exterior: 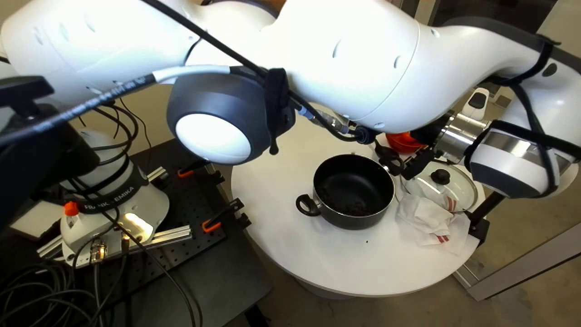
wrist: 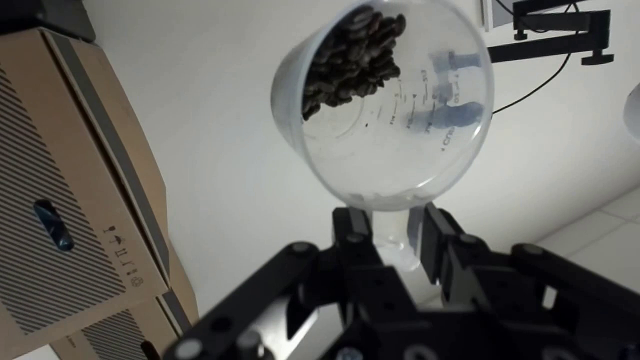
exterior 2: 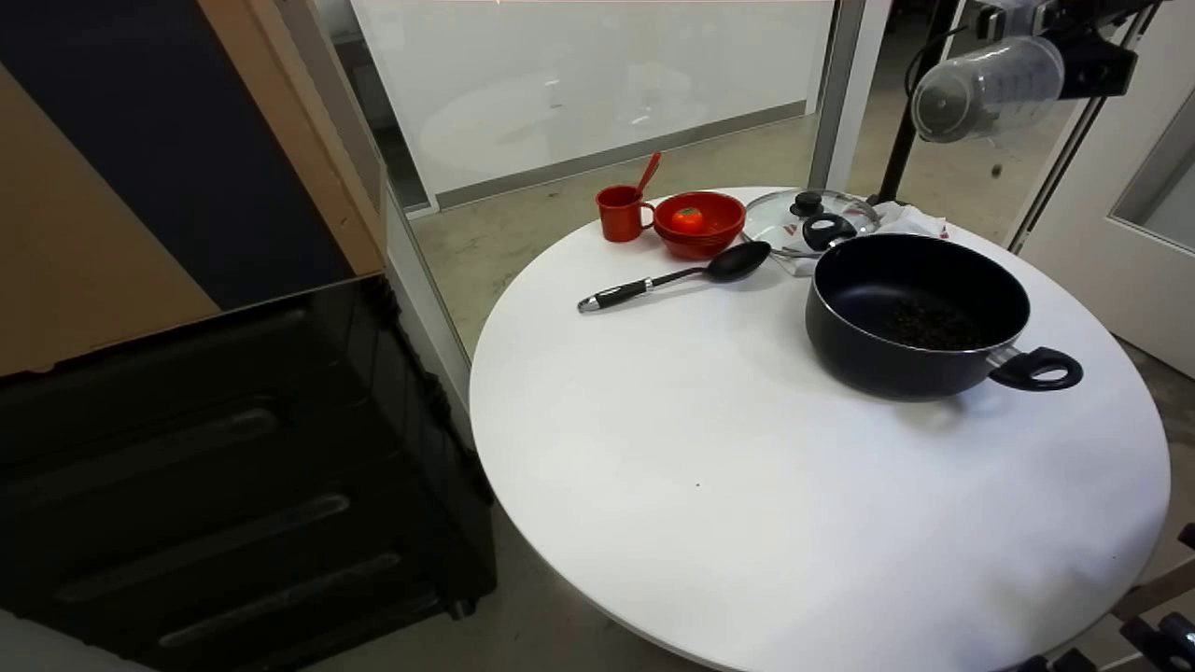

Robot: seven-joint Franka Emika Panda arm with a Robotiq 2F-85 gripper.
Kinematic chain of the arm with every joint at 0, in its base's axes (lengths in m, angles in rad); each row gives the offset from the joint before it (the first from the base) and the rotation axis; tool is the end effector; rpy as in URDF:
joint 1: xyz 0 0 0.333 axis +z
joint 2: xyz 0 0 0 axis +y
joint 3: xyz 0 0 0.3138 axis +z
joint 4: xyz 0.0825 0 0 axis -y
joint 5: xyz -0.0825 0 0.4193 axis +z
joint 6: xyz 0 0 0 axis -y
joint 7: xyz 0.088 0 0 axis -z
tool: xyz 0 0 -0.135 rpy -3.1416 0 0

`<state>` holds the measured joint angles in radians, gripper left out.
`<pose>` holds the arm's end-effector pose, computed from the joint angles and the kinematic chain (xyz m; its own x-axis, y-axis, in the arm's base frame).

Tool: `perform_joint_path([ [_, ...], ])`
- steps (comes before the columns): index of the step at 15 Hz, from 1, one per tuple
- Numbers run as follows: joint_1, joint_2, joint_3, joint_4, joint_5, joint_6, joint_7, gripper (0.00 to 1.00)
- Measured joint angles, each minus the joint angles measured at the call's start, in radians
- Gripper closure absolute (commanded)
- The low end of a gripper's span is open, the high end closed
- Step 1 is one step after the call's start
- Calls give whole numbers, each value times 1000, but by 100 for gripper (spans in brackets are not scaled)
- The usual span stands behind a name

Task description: Pour the contents of the jug into the pot

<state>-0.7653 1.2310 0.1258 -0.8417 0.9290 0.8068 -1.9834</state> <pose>0.5909 -0.3268 0.1795 0.2742 0.0435 0.9607 0.9346 0.2234 -0.2768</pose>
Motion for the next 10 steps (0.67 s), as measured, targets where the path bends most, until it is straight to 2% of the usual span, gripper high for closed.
perform_joint_path([
  [4, -2, 54, 18, 21, 97, -11, 42, 93],
  [10, -10, 123, 29, 22, 300, -10, 226, 93],
])
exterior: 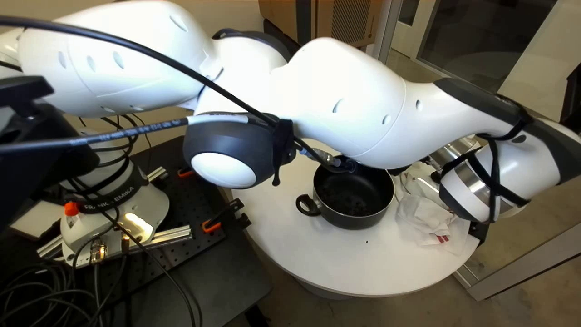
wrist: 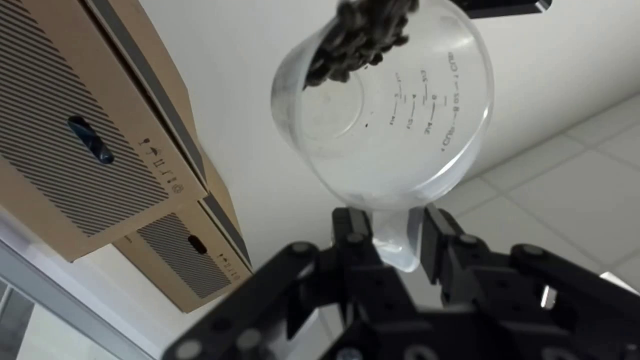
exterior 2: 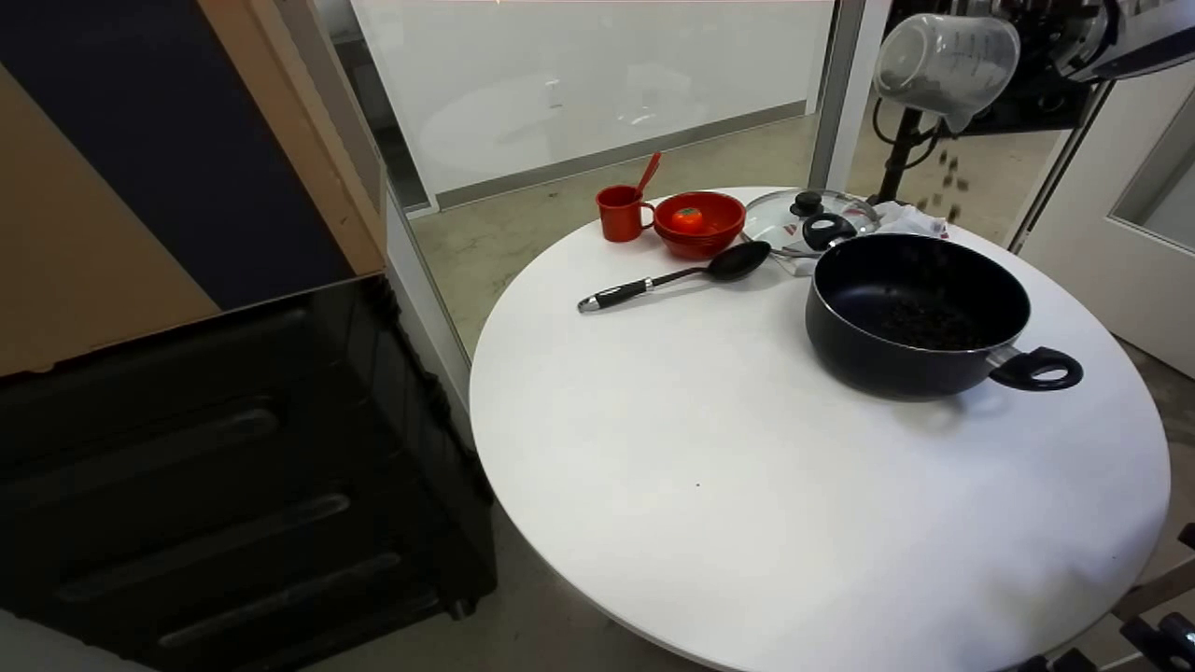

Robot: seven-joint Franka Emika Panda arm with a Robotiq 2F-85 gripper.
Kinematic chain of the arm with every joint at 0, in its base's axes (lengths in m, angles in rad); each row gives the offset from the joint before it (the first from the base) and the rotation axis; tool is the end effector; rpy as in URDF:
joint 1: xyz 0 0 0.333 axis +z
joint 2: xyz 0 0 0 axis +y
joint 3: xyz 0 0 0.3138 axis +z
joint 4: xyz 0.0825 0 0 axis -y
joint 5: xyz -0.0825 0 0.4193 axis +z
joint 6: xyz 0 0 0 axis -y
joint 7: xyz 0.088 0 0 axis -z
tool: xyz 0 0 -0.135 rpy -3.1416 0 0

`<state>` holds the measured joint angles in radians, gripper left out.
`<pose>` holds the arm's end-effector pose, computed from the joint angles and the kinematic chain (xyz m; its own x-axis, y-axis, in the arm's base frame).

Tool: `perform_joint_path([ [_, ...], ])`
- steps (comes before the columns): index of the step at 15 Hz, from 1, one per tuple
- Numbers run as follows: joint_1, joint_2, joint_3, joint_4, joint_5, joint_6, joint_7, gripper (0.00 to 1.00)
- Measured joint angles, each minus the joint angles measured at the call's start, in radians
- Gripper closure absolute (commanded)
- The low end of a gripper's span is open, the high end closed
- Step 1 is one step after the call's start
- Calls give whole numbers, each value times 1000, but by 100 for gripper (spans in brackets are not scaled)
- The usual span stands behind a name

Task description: Pour the contents of the jug into the pot

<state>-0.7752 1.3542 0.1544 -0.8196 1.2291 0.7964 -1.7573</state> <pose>0.6077 -0.3150 0.1506 0.3728 -0.2420 0.8958 0.9230 0.1959 -0.3312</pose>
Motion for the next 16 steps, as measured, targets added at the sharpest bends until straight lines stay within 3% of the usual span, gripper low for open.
perform_joint_path([
  [7, -7, 41, 0, 21, 162, 6, 207, 93],
  [16, -3, 72, -1, 47, 233, 42, 421, 93],
])
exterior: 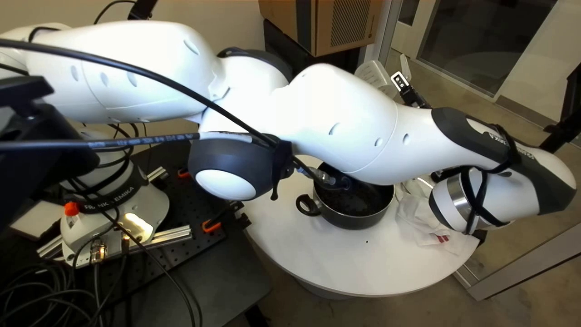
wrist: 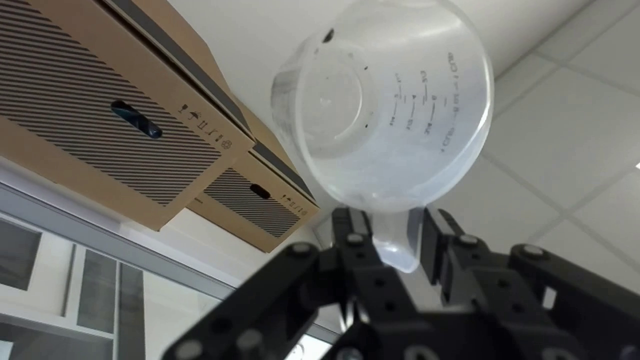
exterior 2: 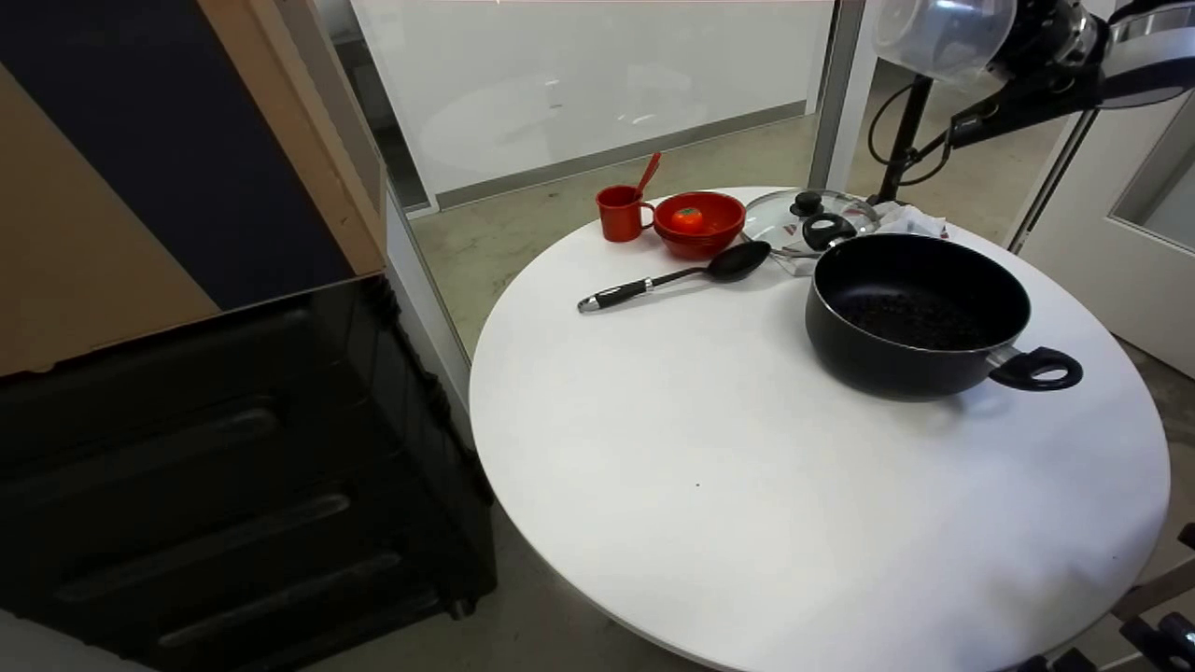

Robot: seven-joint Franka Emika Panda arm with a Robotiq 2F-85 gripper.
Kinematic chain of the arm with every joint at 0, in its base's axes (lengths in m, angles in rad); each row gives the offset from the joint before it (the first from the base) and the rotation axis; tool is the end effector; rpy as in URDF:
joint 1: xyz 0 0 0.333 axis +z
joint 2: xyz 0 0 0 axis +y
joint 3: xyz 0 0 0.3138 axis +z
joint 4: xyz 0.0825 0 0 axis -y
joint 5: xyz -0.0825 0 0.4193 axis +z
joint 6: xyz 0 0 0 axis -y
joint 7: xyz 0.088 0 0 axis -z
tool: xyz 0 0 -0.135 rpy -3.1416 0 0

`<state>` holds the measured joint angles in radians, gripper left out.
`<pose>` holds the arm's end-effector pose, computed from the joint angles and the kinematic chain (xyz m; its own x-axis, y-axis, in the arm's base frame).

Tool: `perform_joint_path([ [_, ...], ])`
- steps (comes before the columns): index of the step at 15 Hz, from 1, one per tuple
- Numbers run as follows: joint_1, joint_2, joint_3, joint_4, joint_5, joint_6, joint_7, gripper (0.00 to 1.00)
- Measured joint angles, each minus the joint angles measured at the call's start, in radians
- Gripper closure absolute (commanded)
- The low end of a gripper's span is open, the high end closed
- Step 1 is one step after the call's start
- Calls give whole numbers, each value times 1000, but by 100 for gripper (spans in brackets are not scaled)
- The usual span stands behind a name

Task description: Pour the contents of the jug into the pot

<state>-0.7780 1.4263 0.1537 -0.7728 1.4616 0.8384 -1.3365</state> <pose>0.6246 -0.3290 0.1450 0.6142 -0.3643 0.7000 0.7882 0.2401 -0.5666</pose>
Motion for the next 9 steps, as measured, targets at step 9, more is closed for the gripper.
perform_joint_path([
  [9, 38, 39, -8, 1, 17, 116, 173, 93],
])
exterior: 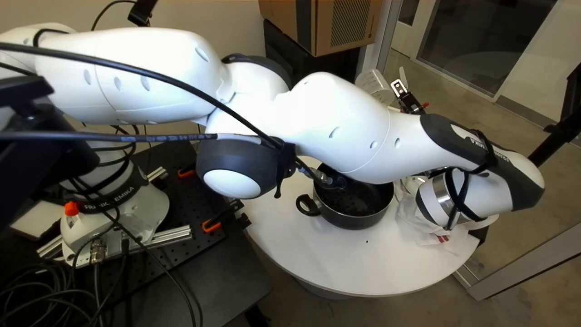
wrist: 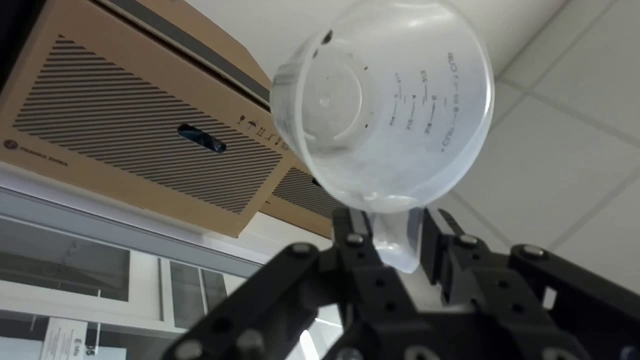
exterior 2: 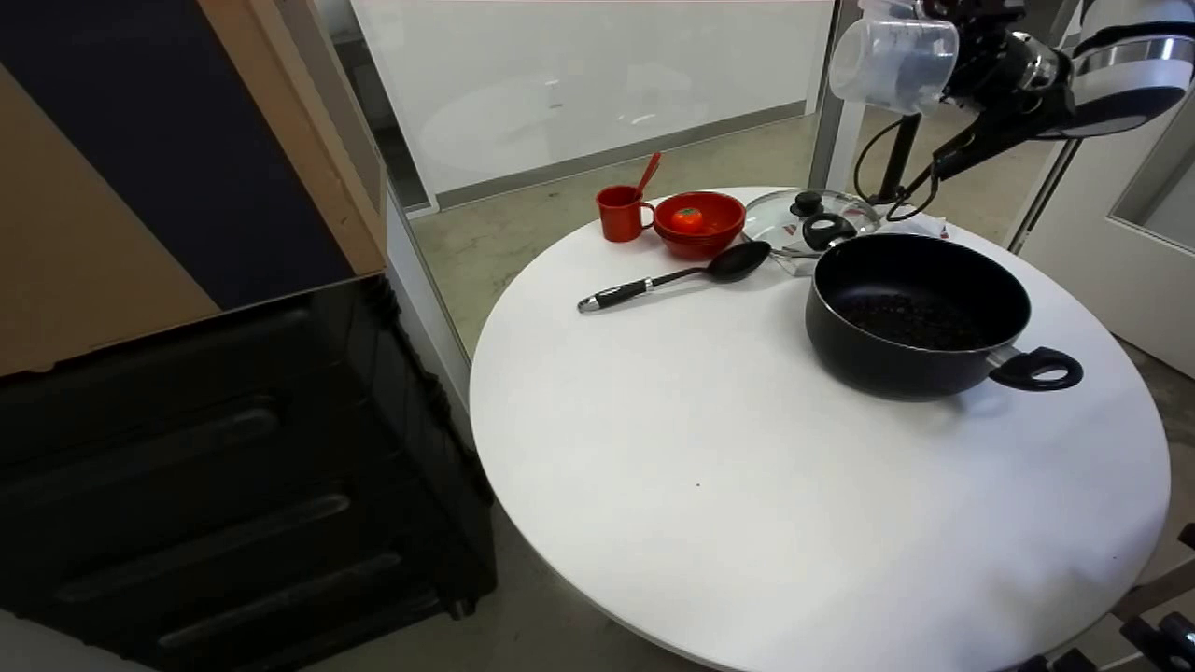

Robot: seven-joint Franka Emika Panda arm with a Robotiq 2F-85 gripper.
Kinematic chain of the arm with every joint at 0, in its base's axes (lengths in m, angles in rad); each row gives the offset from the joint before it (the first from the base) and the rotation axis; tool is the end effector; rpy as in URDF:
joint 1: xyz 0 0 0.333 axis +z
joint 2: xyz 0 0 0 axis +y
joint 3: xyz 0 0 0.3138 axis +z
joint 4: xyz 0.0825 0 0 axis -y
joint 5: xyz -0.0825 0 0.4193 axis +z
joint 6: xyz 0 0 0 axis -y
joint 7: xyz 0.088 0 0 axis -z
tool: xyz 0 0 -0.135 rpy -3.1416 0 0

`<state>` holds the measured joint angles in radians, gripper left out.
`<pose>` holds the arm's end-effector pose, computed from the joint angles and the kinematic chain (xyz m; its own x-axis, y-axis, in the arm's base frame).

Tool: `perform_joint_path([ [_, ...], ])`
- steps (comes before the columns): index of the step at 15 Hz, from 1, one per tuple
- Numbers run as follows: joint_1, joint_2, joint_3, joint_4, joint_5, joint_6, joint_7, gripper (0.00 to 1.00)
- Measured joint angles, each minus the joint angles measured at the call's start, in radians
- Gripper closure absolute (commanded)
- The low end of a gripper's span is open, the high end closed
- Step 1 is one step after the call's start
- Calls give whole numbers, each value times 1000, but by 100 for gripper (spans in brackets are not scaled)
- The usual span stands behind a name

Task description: Pour the contents of the jug into the pot

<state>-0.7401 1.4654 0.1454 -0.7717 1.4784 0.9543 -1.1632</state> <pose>0.6438 -0.3100 0.1083 0.7604 -0.3565 0.5428 0.6365 0.2429 -0.7321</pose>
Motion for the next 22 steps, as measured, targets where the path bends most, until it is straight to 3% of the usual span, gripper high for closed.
perform_joint_path([
  [15, 235, -113, -228, 102, -292, 155, 47, 93],
  [22, 392, -202, -308, 103, -453, 261, 41, 93],
])
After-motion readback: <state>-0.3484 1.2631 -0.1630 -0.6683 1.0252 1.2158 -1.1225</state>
